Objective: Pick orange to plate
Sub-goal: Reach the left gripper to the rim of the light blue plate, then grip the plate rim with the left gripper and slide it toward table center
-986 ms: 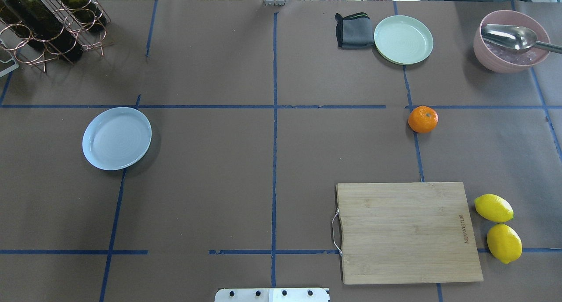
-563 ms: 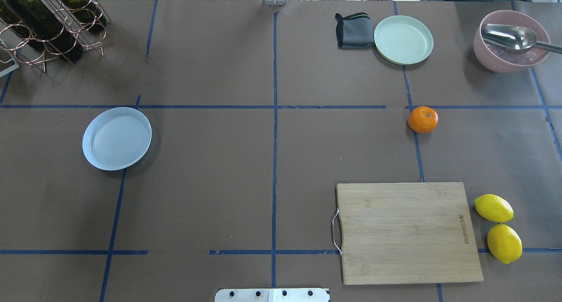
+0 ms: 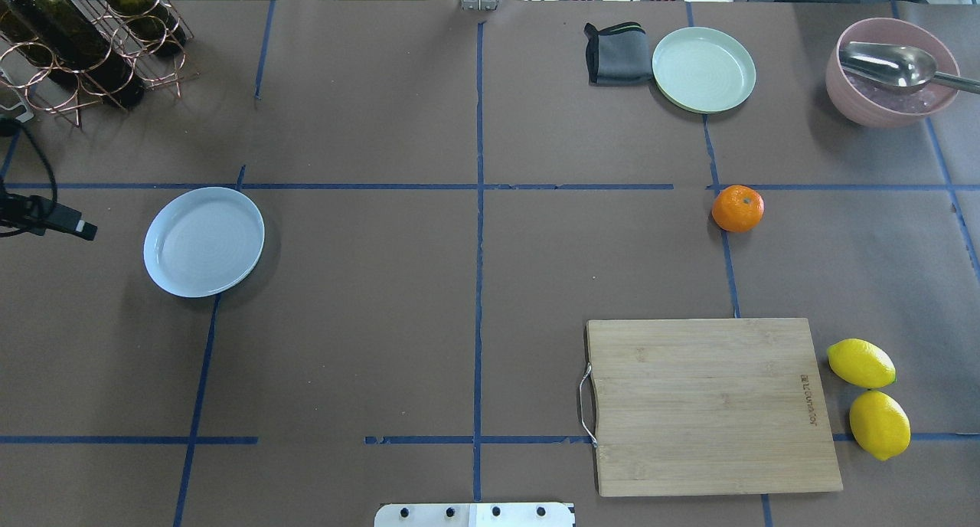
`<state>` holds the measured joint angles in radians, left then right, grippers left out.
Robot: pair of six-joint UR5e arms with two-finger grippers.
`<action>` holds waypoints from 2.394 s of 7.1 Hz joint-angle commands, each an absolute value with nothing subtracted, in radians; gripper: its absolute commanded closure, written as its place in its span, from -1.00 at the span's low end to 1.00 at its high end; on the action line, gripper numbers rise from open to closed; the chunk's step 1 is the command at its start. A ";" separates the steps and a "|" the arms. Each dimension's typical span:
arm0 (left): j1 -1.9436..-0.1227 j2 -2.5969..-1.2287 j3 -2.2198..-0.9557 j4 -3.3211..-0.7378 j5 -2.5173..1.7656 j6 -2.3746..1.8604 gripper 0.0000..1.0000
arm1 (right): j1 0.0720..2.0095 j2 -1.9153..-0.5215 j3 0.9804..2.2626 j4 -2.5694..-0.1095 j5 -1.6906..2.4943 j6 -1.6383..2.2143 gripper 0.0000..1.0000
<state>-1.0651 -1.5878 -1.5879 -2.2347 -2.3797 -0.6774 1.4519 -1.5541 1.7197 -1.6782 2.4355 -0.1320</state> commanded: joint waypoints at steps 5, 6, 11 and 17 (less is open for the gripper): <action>-0.933 -1.701 -1.463 -2.253 -2.304 -0.792 -0.38 | 1.436 -1.539 1.710 -1.678 2.434 -0.133 -1.00; -0.931 -1.704 -1.463 -2.253 -2.304 -0.790 0.46 | 1.436 -1.537 1.710 -1.678 2.433 -0.133 -1.00; -0.931 -1.780 -1.523 -2.264 -2.418 -0.930 1.00 | 1.436 -1.531 1.716 -1.677 2.433 -0.133 -1.00; -0.584 -2.166 -1.464 -2.246 -2.128 -1.434 1.00 | 1.425 -1.514 1.720 -1.678 2.434 -0.132 -1.00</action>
<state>-0.6271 -2.1304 -1.4995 -2.2475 -2.1843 -1.4108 1.4278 -1.5161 1.7199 -1.6770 2.4332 -0.1325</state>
